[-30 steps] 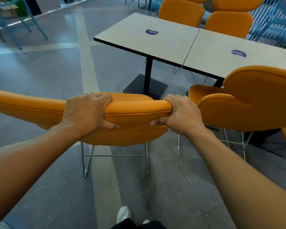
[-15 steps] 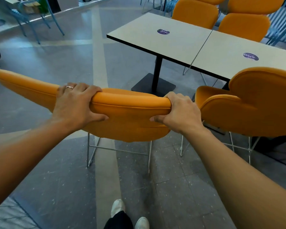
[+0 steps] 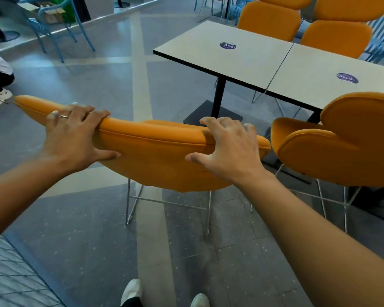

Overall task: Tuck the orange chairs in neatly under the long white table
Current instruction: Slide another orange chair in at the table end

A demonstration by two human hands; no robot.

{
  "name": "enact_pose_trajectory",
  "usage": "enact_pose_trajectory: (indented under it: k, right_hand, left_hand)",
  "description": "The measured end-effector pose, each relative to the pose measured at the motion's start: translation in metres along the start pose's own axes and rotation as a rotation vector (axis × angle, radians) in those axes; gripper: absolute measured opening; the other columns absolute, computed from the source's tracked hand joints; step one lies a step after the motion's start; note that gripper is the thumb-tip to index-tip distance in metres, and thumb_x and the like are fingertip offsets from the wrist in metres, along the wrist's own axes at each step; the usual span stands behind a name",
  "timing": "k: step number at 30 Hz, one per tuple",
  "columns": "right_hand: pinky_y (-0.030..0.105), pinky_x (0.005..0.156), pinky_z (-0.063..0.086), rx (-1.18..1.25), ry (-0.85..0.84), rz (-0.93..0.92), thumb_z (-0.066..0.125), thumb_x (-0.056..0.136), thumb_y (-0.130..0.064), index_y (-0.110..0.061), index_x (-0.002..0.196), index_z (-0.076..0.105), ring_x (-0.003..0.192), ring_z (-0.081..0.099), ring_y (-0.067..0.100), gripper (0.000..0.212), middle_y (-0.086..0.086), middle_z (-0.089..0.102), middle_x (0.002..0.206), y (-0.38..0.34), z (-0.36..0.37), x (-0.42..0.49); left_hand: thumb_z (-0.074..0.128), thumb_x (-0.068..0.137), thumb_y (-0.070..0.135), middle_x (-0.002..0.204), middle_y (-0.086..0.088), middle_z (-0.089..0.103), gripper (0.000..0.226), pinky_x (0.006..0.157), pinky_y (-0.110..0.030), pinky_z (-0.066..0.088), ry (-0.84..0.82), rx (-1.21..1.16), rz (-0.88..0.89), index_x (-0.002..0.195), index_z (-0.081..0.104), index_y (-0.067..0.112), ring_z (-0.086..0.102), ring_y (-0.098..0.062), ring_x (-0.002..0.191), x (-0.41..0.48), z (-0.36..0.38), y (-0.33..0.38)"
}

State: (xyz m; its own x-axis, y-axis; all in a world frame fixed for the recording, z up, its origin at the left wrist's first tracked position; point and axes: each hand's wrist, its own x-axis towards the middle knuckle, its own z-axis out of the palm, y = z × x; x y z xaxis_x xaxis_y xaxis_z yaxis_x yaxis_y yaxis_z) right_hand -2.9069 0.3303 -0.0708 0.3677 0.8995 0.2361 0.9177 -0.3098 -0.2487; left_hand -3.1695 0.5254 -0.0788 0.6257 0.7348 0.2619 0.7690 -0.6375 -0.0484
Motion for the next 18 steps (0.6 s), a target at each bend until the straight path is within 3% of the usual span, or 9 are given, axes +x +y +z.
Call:
enact_pose_trajectory:
  k: [4,8,11,18]
  right_hand:
    - [0.055,0.107,0.032,-0.060,0.009,0.034,0.056,0.072,-0.084,-0.034,0.141,0.049,0.124,0.054,0.028,0.086,0.002,0.062,0.133,-0.016,0.016,0.006]
    - [0.049,0.099,0.034,-0.128,0.058,0.074,0.047,0.069,-0.091,-0.032,0.128,0.061,0.112,0.058,0.027,0.085,0.001,0.068,0.120,-0.015,0.022,0.010]
    - [0.046,0.094,0.035,-0.138,0.095,0.070,0.047,0.069,-0.093,-0.030,0.119,0.065,0.105,0.059,0.026,0.082,0.000,0.070,0.115,-0.012,0.026,0.013]
    - [0.044,0.089,0.036,-0.155,0.136,0.057,0.048,0.072,-0.092,-0.028,0.113,0.068,0.099,0.059,0.023,0.078,-0.002,0.071,0.107,-0.010,0.027,0.017]
  left_hand:
    - [0.076,0.055,0.068,0.133,-0.017,0.053,0.095,0.107,-0.062,0.020,-0.003,-0.003,0.049,0.135,0.047,0.025,0.040,-0.042,0.129,0.008,0.007,-0.010]
    - [0.067,0.055,0.081,0.115,-0.017,0.060,0.088,0.107,-0.059,0.021,0.064,-0.007,0.112,0.119,0.055,0.021,0.051,-0.041,0.113,0.018,0.016,-0.015]
    - [0.051,0.061,0.085,0.107,-0.015,0.063,0.085,0.101,-0.054,0.026,0.104,-0.012,0.165,0.111,0.058,0.017,0.054,-0.040,0.104,0.025,0.021,-0.020]
    - [0.051,0.062,0.084,0.100,-0.013,0.063,0.081,0.091,-0.051,0.028,0.140,-0.039,0.193,0.104,0.062,0.016,0.055,-0.039,0.096,0.034,0.025,-0.024]
